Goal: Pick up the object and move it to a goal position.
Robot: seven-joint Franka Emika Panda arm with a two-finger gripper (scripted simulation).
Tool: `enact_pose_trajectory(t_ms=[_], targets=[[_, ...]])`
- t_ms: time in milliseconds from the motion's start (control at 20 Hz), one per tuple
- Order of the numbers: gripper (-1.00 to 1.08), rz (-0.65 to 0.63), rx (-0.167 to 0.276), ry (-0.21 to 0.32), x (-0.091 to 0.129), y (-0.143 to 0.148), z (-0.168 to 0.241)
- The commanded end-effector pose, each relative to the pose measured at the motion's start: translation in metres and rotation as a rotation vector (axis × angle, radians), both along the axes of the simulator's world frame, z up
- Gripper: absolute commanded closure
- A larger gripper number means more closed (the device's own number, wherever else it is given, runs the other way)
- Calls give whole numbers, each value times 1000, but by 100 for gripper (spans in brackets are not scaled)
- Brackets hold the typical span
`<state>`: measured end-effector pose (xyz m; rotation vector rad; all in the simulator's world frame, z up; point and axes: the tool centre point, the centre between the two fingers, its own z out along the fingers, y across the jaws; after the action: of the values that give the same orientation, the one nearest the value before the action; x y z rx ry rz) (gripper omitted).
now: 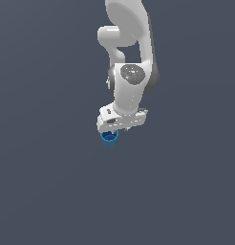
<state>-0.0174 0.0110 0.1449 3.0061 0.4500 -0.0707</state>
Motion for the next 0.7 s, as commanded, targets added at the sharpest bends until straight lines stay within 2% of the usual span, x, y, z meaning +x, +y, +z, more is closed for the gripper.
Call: enact_pose_trajectory(t_ms=[0, 350, 650], targets=[[-20, 86, -34, 24, -9, -3, -7], [-20, 363, -131, 110, -38, -11, -28], [-20, 521, -180, 165, -54, -16, -39]])
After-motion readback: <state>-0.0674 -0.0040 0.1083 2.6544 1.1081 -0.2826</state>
